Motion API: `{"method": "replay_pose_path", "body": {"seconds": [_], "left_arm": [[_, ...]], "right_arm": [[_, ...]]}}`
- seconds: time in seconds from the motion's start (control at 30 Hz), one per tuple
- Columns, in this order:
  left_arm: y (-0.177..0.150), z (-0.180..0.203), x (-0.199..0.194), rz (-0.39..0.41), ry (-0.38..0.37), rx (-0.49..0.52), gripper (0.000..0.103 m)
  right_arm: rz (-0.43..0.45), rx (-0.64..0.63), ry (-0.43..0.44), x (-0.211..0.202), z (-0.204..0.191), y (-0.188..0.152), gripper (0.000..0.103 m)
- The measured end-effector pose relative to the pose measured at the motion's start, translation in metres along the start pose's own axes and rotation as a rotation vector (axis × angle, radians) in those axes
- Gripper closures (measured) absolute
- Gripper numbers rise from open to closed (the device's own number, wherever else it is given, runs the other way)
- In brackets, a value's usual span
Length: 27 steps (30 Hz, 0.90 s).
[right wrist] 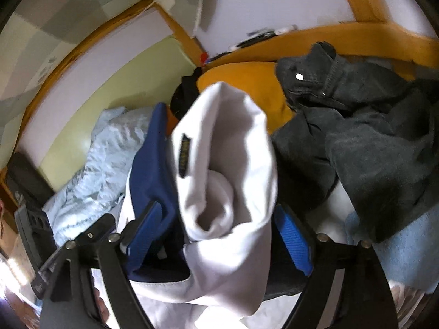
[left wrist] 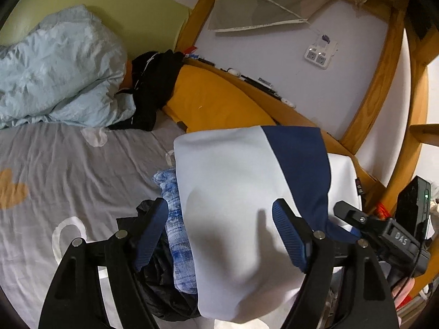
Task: Fold large clothes
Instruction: 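Lower the bundle onto the plaid shirt atop the black jacket with both tools, then open both tools and withdraw from the stack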
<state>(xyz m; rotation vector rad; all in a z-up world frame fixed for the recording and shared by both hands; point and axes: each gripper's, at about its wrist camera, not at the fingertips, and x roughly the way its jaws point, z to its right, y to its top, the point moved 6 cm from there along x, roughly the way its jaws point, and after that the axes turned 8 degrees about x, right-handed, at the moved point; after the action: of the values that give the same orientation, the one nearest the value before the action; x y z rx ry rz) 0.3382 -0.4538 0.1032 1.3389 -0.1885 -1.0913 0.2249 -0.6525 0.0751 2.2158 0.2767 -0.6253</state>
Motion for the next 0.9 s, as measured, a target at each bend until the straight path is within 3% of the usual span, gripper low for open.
{"method": "replay_pose_path", "body": {"seconds": [0.2,0.3,0.37,0.43,0.6,0.9], "left_arm": [[-0.005,0.009,-0.029,0.078,0.044,0.120,0.021],[-0.017,0.000,-0.056,0.156,0.129,0.149,0.014],[-0.028,-0.012,-0.074,0.185,0.155,0.123,0.008],[-0.041,-0.021,-0.091,0.189,0.193,0.146,0.002],[-0.080,-0.043,-0.125,0.185,0.271,0.210,0.000],[-0.151,-0.075,-0.133,0.141,0.338,0.241,0.000]], "right_arm": [[0.133,-0.120,-0.059,-0.017,-0.023,-0.001,0.015],[0.354,-0.231,-0.127,-0.042,-0.040,-0.008,0.001],[0.437,-0.333,-0.162,-0.051,-0.050,-0.026,0.000],[0.475,-0.348,-0.153,-0.060,-0.055,-0.048,0.000],[0.434,-0.276,-0.071,-0.069,-0.061,-0.111,0.000],[0.324,-0.333,-0.147,-0.039,-0.071,-0.195,0.000]]}}
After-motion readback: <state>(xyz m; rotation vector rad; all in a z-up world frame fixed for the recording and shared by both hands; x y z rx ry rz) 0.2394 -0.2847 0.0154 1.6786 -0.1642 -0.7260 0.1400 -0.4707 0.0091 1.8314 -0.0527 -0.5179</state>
